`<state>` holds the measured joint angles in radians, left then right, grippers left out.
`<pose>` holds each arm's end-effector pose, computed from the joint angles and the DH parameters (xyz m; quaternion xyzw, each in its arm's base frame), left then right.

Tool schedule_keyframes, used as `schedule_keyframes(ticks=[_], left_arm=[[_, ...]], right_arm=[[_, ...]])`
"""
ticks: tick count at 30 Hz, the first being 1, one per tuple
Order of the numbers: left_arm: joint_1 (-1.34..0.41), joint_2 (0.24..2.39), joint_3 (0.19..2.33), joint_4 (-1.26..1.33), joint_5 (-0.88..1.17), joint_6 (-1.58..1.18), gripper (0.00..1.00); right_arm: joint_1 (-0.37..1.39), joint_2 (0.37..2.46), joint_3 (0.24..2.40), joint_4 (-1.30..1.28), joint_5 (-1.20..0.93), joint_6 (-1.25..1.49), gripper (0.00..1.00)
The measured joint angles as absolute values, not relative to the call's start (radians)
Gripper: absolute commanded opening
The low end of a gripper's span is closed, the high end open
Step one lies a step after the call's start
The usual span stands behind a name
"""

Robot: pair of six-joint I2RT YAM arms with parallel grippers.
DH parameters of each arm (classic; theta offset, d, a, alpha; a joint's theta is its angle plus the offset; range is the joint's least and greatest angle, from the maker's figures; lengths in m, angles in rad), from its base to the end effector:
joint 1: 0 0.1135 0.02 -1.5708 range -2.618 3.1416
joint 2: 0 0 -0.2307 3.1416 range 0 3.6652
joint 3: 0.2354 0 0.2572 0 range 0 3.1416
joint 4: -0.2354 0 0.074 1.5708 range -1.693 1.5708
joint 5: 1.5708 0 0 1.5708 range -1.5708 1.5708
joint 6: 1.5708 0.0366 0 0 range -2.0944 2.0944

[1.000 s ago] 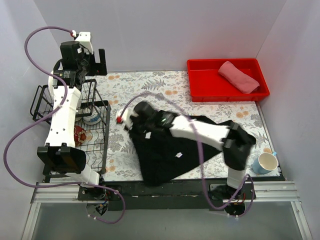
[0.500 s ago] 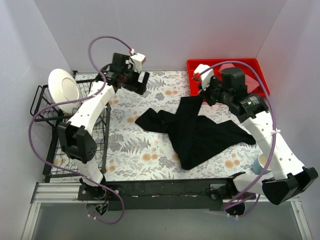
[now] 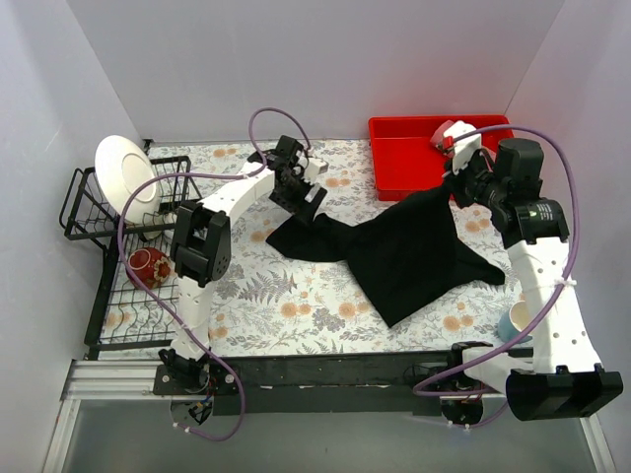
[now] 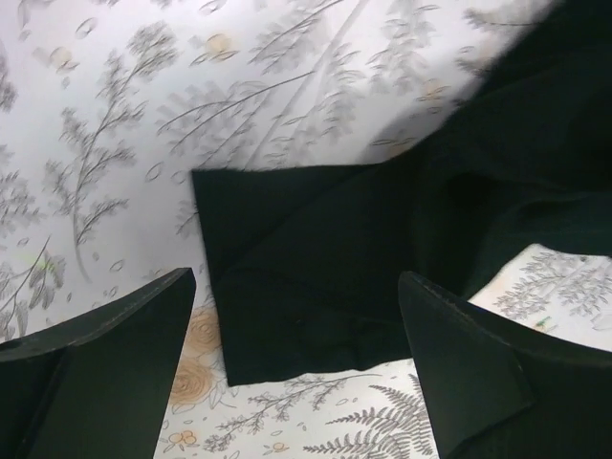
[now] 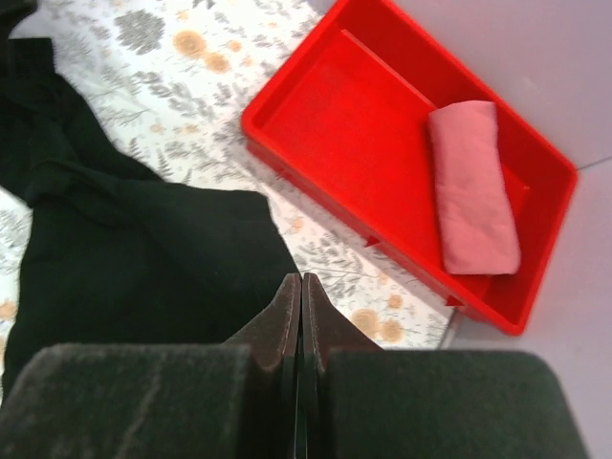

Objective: Roll the t-shirts
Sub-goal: Flatten out the T-shirt at the center of the board.

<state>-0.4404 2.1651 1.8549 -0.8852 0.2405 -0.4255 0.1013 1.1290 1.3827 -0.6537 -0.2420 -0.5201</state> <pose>0.3996 -0.1979 0.1835 0.0297 0.9751 -0.1847 0.1187 0.2471 0.0339 0.4002 -0.3164 0.7674 -0.0156 0.5574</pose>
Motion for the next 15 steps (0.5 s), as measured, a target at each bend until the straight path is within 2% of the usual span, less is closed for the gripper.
schedule_keyframes(ticks=[6, 8, 9, 10, 13, 14, 15], left_arm=[[-0.535, 2.188, 1.951, -0.877, 0.275, -0.380, 0.88], [-0.556, 2.189, 1.957, -0.867, 0.301, -0.364, 0.84], [-0.561, 2.189, 1.957, -0.867, 0.310, -0.357, 0.79], [-0.561, 2.190, 1.956, -0.867, 0.321, -0.348, 0.66], [-0.554, 2.190, 1.936, -0.860, 0.337, -0.331, 0.47], [-0.551, 2.190, 1.922, -0.857, 0.342, -0.326, 0.29], [-0.549, 2.190, 1.910, -0.860, 0.347, -0.325, 0.23]], right_arm=[[0.101, 1.092, 1.275, -0.658, -0.287, -0.508, 0.01], [0.101, 1.090, 1.266, -0.664, -0.289, -0.505, 0.01], [0.101, 1.090, 1.266, -0.665, -0.289, -0.503, 0.01], [0.101, 1.090, 1.266, -0.665, -0.289, -0.500, 0.01], [0.100, 1.091, 1.266, -0.664, -0.287, -0.488, 0.01], [0.100, 1.093, 1.266, -0.664, -0.287, -0.480, 0.01], [0.100, 1.095, 1.266, -0.664, -0.287, -0.472, 0.01]])
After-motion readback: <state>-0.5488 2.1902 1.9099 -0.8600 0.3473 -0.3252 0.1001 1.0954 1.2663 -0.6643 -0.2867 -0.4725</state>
